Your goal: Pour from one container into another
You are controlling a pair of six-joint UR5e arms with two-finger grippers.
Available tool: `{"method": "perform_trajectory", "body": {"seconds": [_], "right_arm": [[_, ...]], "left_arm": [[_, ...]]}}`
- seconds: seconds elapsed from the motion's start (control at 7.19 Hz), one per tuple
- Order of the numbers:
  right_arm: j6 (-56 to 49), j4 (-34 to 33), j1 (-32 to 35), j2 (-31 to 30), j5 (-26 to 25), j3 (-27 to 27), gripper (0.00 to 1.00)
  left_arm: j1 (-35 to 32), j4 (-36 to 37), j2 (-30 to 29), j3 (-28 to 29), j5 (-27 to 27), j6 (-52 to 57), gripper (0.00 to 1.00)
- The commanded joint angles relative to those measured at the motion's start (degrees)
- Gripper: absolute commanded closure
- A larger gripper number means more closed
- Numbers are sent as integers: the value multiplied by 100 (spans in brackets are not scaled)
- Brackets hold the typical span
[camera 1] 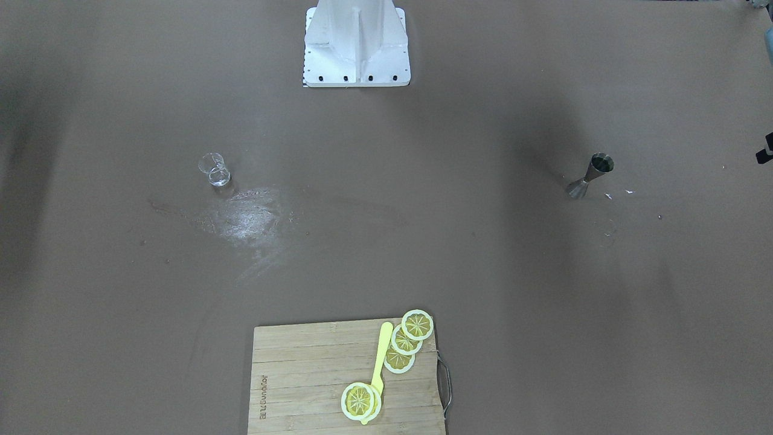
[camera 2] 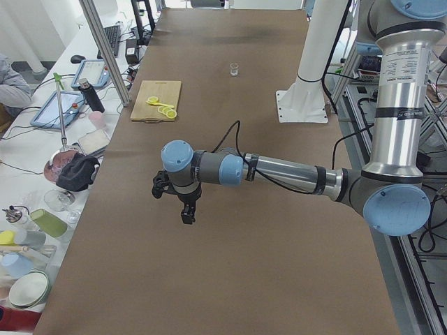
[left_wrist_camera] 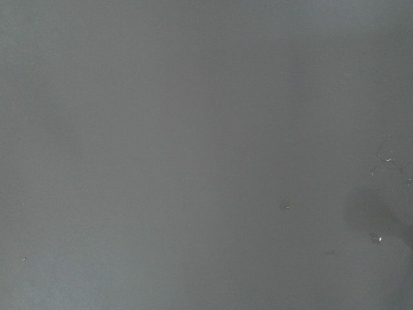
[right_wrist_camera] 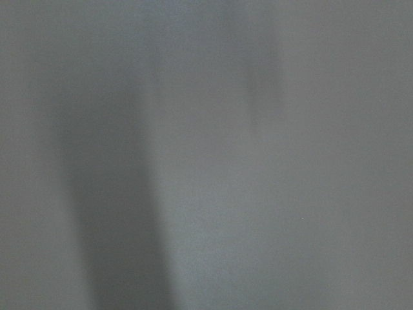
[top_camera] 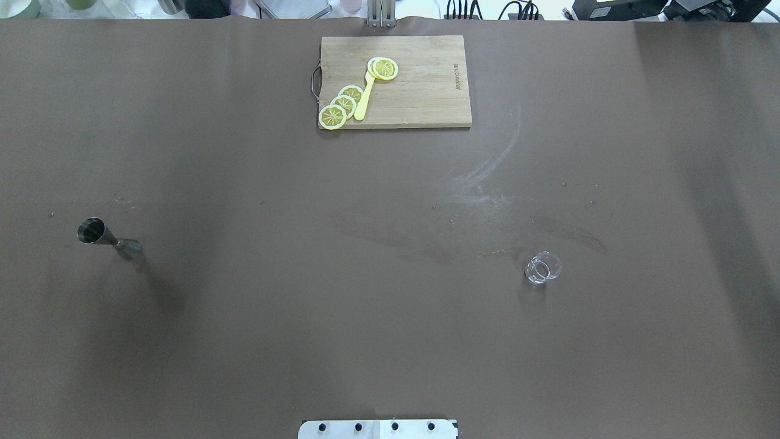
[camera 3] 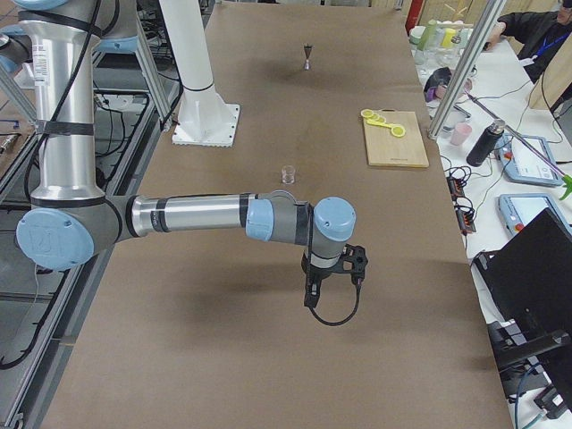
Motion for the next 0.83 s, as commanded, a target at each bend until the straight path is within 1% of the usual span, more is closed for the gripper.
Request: {"method": "perform_trajectory", "body": {"seconds": [0.0, 0.14, 0.28, 0.7], "right_arm": [[0, 0, 7, 1, 40, 0, 0], [0, 0, -1, 1, 40, 0, 0], [0, 0, 7, -7, 40, 0, 0], [0, -9, 7, 1, 49, 17, 0]], "left_arm": [[-7, 0, 7, -1, 6, 0, 2], [1, 0, 16, -1, 85, 0, 2], [2, 0, 25, -1, 312, 0, 2], [2, 0, 69, -10, 323, 0, 2]]}}
